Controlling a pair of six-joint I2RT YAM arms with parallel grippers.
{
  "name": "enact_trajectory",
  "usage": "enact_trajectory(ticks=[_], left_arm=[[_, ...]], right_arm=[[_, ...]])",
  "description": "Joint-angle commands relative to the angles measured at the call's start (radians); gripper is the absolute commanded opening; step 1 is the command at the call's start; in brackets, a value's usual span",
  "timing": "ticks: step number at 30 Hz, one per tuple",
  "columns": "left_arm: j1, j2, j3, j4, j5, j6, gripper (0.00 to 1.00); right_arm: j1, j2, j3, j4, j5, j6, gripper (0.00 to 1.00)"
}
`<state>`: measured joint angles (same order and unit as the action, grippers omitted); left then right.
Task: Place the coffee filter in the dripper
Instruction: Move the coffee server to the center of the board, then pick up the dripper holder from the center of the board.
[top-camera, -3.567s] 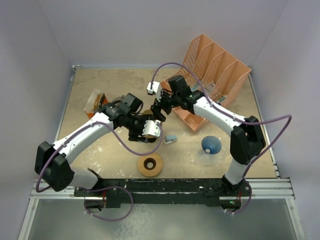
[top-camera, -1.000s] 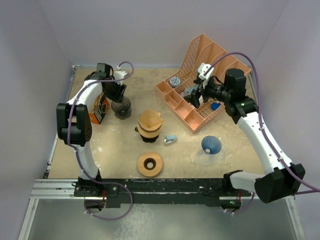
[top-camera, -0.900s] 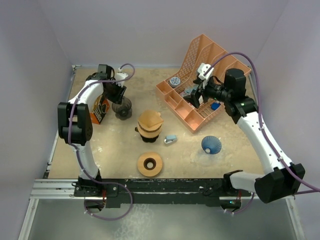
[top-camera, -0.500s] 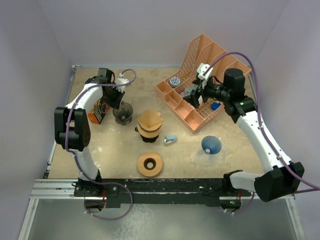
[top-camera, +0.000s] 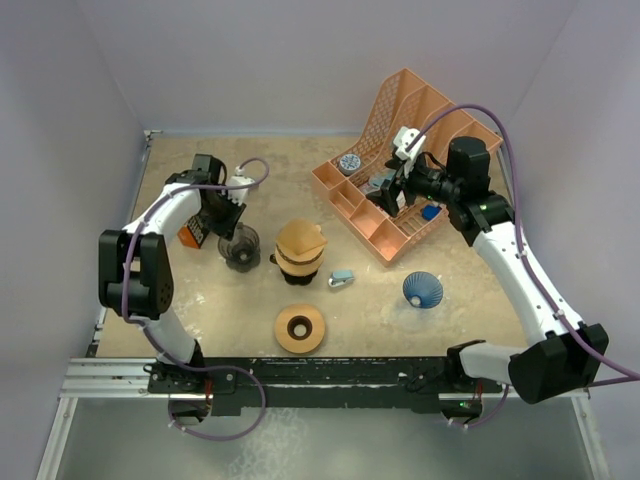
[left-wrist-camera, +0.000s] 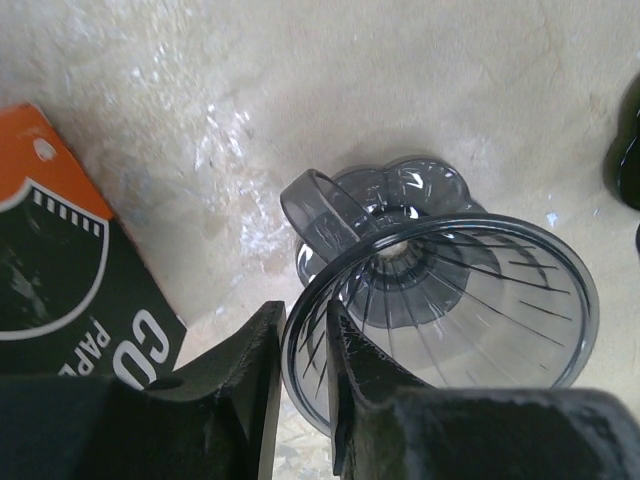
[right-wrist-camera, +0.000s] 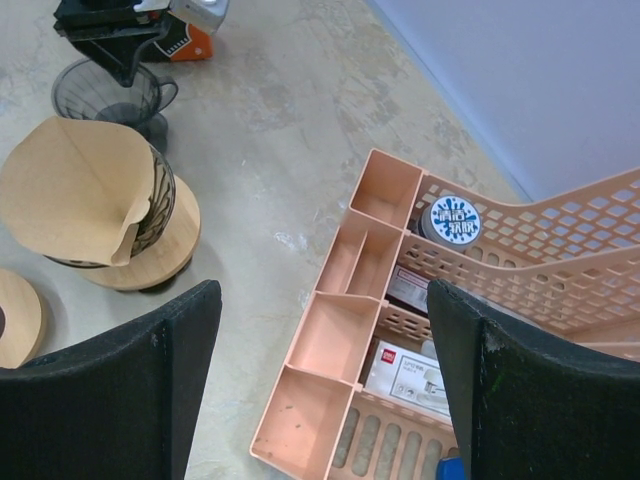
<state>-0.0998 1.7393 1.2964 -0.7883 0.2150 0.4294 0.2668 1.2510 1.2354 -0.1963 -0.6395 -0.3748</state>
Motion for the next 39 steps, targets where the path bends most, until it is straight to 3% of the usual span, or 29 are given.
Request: enact_trajectory(ticks=[1,12,16,21,24,27,30,34,39], left_arm=[[-0.001,-0.055,-0.04,-0.031,-0.037,-0.004,0.24],[-0.001,-0.179,-0.042,0.025,-0.06,-0.009,0.5],[-0.001,-0.283,-0.101,0.091,-0.065,-0.008,0.62],[-0.001,-0.459,-0.195,0.157,0.027,0.034,0.72],[-0.004,-0.556,-0.242,0.143,0.138,0.115,0.73],[-0.025,-0.618,-0.263,0.022,0.256,0.276,0.73],[-0.096,-0.657,-0.275,-0.106,0.277,0.419,0.74],[-0.22,-0.688,-0.301,-0.216,0.266,0.487,0.74],[-0.26,-0.728,-0.339,-0.331,0.348,0.624,0.69]], right_arm=[[-0.006,-0.021,-0.007,0.026,0.016,-0.015,0.86],[-0.006,-0.048,-0.026,0.036,0.034,-0.021,0.86],[-0.008,-0.062,-0.037,0.05,0.06,-0.015,0.88],[-0.012,-0.069,-0.05,0.071,0.085,0.002,0.9],[-0.016,-0.073,-0.056,0.085,0.097,0.017,0.91],[-0.025,-0.07,-0.059,0.097,0.112,0.03,0.91],[-0.037,-0.076,-0.063,0.108,0.131,0.042,0.91],[-0.06,-0.089,-0.074,0.117,0.136,0.039,0.91],[-0.07,-0.097,-0.091,0.121,0.145,0.009,0.92]])
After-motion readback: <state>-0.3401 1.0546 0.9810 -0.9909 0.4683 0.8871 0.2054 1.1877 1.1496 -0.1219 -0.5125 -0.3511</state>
